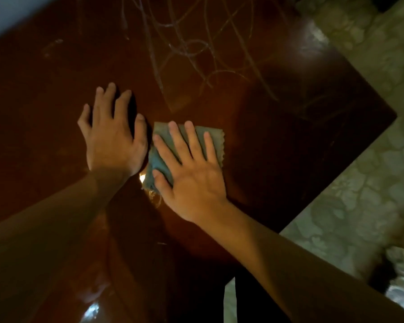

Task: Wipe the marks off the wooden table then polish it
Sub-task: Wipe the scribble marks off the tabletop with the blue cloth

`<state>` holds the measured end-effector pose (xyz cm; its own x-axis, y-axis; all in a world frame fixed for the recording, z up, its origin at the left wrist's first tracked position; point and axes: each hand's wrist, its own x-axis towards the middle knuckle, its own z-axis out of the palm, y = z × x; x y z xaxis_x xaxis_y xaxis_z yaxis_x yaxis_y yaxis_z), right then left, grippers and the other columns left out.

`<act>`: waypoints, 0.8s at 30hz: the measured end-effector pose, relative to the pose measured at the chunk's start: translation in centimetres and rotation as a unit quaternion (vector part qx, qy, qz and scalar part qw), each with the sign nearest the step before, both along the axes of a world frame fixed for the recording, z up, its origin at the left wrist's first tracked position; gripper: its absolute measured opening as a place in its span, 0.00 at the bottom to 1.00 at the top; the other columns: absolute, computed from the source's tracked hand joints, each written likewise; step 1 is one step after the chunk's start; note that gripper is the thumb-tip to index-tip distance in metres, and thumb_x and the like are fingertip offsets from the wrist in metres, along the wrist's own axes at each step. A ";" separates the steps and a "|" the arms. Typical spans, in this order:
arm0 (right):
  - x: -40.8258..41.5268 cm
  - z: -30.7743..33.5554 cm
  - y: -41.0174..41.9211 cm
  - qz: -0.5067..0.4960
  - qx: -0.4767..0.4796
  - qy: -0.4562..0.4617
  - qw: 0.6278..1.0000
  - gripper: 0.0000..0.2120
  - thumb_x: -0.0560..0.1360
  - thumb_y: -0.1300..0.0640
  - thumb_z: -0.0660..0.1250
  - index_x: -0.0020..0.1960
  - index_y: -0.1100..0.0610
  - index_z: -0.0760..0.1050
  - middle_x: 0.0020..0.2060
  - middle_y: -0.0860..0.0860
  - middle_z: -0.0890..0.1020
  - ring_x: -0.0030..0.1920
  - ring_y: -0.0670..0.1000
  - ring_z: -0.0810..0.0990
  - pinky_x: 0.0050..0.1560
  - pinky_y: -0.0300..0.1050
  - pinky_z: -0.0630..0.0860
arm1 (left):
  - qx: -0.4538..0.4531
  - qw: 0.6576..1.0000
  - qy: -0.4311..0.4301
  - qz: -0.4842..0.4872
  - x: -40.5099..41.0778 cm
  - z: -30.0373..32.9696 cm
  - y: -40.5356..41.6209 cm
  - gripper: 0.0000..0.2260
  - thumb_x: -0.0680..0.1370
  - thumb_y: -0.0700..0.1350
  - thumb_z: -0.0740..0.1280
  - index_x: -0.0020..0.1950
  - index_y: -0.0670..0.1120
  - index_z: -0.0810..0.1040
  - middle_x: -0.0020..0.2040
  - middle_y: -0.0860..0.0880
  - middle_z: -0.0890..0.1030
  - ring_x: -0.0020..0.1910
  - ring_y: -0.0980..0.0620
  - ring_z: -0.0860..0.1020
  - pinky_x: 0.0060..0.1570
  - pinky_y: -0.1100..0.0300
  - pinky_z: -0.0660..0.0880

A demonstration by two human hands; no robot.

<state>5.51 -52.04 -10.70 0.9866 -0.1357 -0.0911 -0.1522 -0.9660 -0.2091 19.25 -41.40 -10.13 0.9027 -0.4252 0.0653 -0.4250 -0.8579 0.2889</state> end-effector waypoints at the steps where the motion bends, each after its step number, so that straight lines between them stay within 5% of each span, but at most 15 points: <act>1: -0.3 0.0 -1.1 0.018 0.011 -0.014 1.000 0.31 0.82 0.39 0.51 0.82 0.48 0.56 0.82 0.54 0.55 0.82 0.58 0.50 0.80 0.62 0.47 | -0.001 1.000 0.000 -0.002 -0.1 -0.1 0.0 0.25 0.83 0.56 0.51 0.77 0.47 0.63 0.80 0.44 0.60 0.80 0.46 0.52 0.76 0.42 0.48; 4: -0.2 0.1 -8.0 -0.015 -0.008 -0.033 0.999 0.31 0.81 0.39 0.55 0.81 0.49 0.62 0.81 0.56 0.61 0.81 0.60 0.56 0.79 0.61 0.52 | -0.002 1.000 0.000 -0.010 0.0 -0.3 0.2 0.25 0.83 0.57 0.51 0.78 0.47 0.62 0.80 0.44 0.59 0.80 0.46 0.52 0.76 0.42 0.48; 7: -0.8 0.6 -15.5 -0.109 -0.050 0.012 0.993 0.32 0.82 0.37 0.51 0.82 0.50 0.56 0.82 0.56 0.56 0.82 0.61 0.52 0.80 0.63 0.49 | -0.007 0.998 -0.031 -0.059 0.0 -0.7 0.2 0.24 0.84 0.55 0.51 0.77 0.45 0.62 0.79 0.42 0.62 0.79 0.44 0.55 0.75 0.41 0.49; 11: -4.1 -0.1 -11.8 -0.228 -0.049 -0.003 0.972 0.32 0.83 0.38 0.48 0.83 0.49 0.53 0.82 0.56 0.55 0.82 0.61 0.50 0.80 0.63 0.47 | -0.019 0.987 -0.083 -0.135 -0.1 -1.0 0.2 0.22 0.85 0.52 0.50 0.77 0.45 0.63 0.77 0.41 0.64 0.77 0.43 0.61 0.72 0.41 0.52; 17: -10.9 -0.4 -5.4 -0.024 0.005 -0.008 1.000 0.31 0.80 0.38 0.57 0.81 0.47 0.60 0.82 0.52 0.57 0.82 0.57 0.50 0.80 0.60 0.46 | -0.008 0.985 -0.066 -0.160 0.1 -1.0 0.5 0.23 0.85 0.53 0.49 0.76 0.45 0.66 0.76 0.43 0.67 0.77 0.43 0.62 0.72 0.45 0.52; 24: -9.9 0.0 -13.6 -0.268 -0.037 -0.030 0.962 0.32 0.82 0.38 0.49 0.82 0.50 0.58 0.82 0.55 0.56 0.82 0.59 0.50 0.80 0.62 0.46 | -0.082 0.952 -0.026 -0.293 -7.9 0.7 -4.2 0.19 0.84 0.48 0.56 0.73 0.44 0.73 0.76 0.45 0.69 0.77 0.46 0.63 0.73 0.41 0.54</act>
<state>-4.43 -65.68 -10.70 0.7761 -0.6306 -0.0064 -0.6225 -0.7644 -0.1678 11.37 -45.55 -9.40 0.5072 -0.8353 0.2125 -0.8344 -0.4141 0.3638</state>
